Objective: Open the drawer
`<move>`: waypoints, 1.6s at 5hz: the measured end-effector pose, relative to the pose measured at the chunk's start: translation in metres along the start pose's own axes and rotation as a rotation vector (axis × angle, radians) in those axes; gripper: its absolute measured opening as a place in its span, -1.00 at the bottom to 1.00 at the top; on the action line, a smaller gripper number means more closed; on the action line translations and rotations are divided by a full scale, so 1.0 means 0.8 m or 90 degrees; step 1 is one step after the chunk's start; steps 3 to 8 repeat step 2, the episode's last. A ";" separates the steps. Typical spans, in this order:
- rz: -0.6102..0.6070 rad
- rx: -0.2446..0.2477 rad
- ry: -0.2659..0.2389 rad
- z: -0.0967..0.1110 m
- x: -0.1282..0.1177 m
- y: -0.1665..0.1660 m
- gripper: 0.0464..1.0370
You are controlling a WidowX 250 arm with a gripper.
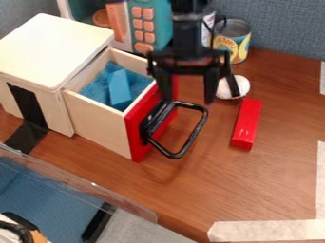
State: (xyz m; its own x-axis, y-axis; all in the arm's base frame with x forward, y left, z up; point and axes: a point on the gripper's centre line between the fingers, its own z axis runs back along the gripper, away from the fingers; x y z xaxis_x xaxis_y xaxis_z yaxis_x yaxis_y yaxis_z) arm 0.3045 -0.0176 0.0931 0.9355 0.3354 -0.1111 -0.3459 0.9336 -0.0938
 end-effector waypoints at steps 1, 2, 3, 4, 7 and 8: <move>-0.007 -0.032 -0.083 0.049 -0.003 0.010 0.93; -0.011 -0.042 -0.164 0.094 -0.006 0.032 0.92; -0.011 -0.042 -0.164 0.094 -0.006 0.032 0.92; -0.011 -0.042 -0.164 0.094 -0.006 0.032 0.92; -0.011 -0.042 -0.164 0.094 -0.006 0.032 0.92; -0.011 -0.042 -0.164 0.094 -0.006 0.032 0.92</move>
